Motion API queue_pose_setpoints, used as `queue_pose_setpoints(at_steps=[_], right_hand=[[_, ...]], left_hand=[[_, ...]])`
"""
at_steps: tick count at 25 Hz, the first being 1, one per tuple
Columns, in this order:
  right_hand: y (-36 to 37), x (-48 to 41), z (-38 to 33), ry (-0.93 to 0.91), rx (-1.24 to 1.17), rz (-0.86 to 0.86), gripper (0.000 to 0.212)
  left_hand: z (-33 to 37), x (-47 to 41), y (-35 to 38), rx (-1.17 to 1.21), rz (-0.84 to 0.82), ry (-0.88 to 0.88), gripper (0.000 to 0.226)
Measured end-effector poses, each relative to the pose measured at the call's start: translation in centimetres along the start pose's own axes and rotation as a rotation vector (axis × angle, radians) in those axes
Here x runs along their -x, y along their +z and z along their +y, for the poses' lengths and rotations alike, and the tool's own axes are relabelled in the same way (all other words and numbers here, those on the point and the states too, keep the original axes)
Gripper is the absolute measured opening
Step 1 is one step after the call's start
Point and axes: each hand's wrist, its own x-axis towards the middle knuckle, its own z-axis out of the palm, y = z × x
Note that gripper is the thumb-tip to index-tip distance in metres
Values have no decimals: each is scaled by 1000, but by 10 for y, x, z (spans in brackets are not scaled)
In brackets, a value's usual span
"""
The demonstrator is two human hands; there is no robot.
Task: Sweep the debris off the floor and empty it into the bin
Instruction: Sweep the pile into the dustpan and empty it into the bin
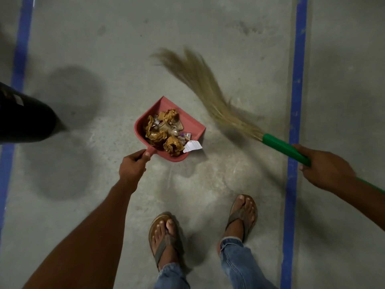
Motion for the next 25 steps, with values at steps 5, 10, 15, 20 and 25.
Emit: queue_pose_setpoints(at_steps=[5,10,15,20,25], right_hand=[[27,53,-16,-110,92,-43,70],[52,115,-11,-158,85,46,73],[35,177,-18,-135,103,115,77],[-17,249,-51,-133,46,156,76],[-84,304,-102,-175,92,174,74]], left_hand=[[-1,5,10,17,21,-27,43],[-15,26,5,177,-72,-26,43],[-9,78,-23,272,-90,-73,46],[27,137,-100,367,-48,-122,45],[78,195,-201,411,19,-106,42]])
